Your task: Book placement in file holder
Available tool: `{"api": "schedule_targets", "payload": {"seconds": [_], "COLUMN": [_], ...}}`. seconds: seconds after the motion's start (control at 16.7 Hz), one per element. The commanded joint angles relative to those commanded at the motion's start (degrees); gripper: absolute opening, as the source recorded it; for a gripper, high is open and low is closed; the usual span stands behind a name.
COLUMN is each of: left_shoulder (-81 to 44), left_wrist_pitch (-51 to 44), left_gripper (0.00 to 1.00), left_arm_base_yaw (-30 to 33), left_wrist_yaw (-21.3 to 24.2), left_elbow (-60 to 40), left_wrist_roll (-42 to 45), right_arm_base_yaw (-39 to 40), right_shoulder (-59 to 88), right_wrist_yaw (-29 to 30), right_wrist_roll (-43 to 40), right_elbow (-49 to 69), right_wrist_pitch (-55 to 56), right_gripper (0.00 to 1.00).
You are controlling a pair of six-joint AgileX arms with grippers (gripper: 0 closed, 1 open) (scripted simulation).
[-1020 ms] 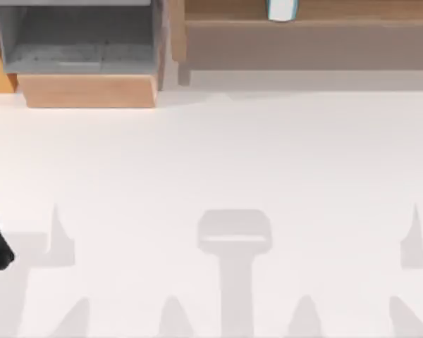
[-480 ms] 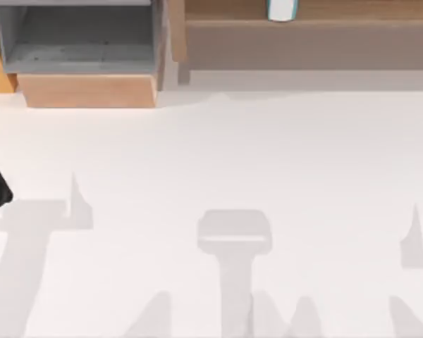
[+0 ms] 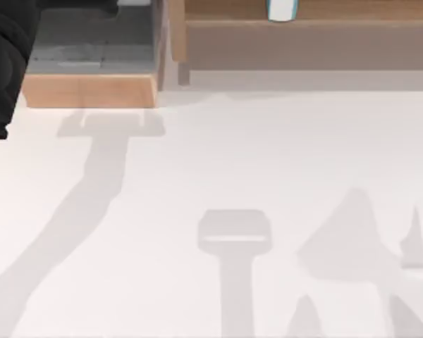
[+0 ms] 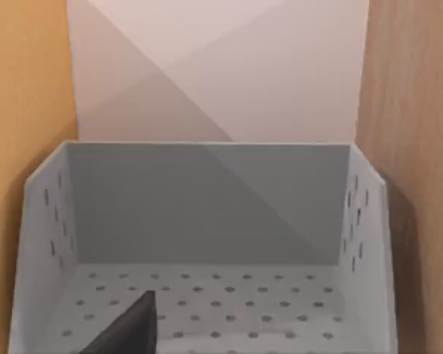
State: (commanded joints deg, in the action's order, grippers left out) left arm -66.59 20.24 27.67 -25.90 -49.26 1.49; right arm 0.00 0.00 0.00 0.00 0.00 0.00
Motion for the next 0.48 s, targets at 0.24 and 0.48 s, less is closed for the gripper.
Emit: {"api": "schedule_targets", "payload": {"seconds": [0.24, 0.48], "left_shoulder": [-25.4, -47.7], "left_wrist_pitch": [5.4, 9.3], "left_gripper": [1.0, 1.0], "left_arm_base_yaw": [7.4, 13.0], "left_wrist_yaw": [-7.1, -12.1], "left_elbow": [-19.2, -36.4], "left_wrist_roll": [0.0, -0.2], "right_arm_base_yaw": [0.0, 0.0], "right_shoulder": [0.0, 0.0], "right_wrist_yaw": [0.0, 0.0], "right_wrist_roll": [0.0, 0.0], "right_elbow": [0.0, 0.0], "right_wrist_pitch": [0.0, 0.0], "right_gripper": [1.0, 1.0]}}
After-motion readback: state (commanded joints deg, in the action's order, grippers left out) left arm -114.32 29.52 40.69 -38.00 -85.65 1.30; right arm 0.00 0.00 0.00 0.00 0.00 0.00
